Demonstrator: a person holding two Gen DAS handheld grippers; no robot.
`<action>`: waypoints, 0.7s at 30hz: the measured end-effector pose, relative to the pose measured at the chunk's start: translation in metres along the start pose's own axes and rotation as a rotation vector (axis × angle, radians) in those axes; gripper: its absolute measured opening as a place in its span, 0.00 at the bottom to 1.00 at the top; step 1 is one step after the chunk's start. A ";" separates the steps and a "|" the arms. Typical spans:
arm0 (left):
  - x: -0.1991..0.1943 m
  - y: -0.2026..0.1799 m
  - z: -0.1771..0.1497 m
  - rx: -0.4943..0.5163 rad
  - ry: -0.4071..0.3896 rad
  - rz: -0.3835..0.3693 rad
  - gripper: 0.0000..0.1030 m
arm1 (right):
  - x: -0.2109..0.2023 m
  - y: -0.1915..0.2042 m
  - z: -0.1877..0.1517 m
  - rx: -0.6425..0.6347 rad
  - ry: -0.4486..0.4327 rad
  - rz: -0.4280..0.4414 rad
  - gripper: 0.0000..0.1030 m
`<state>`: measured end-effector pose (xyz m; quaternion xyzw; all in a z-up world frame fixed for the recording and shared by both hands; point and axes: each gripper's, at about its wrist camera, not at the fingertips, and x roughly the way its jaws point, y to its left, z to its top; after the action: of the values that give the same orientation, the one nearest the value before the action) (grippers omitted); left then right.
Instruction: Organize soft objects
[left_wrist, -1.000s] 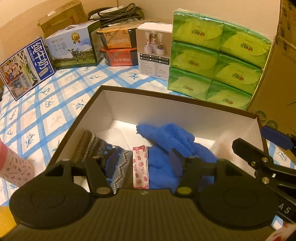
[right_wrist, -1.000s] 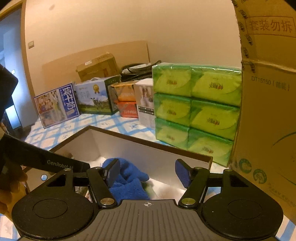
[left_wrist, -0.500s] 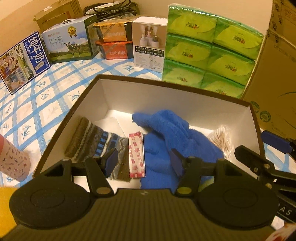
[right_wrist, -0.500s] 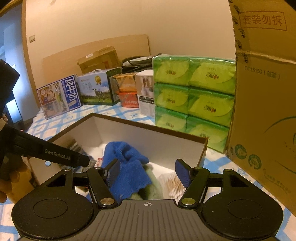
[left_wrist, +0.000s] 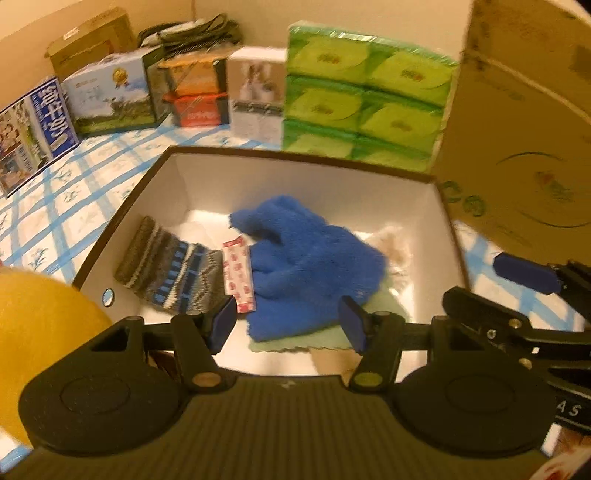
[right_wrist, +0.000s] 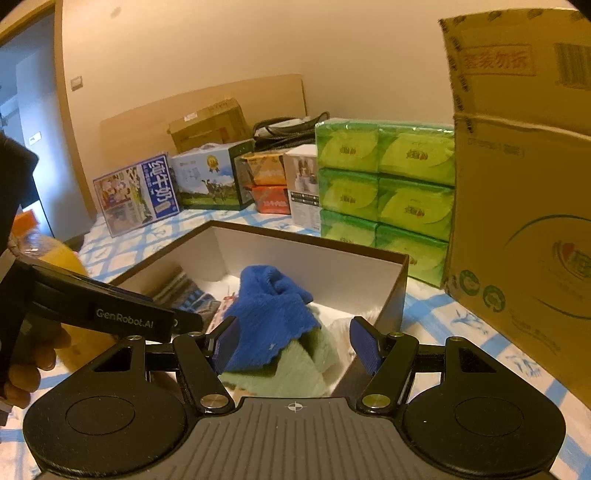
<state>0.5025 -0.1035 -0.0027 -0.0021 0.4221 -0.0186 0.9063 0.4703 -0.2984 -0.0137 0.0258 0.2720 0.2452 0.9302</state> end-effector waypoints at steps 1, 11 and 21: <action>-0.006 -0.001 -0.003 0.004 -0.014 -0.016 0.57 | -0.007 0.001 -0.002 0.005 -0.003 0.001 0.64; -0.081 0.007 -0.064 0.031 -0.107 -0.140 0.57 | -0.085 0.015 -0.035 0.103 -0.034 0.019 0.69; -0.152 0.024 -0.140 0.087 -0.173 -0.117 0.57 | -0.152 0.065 -0.069 0.196 -0.080 0.034 0.77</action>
<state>0.2982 -0.0724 0.0228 0.0109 0.3404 -0.0892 0.9360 0.2951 -0.3189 0.0143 0.1310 0.2566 0.2321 0.9291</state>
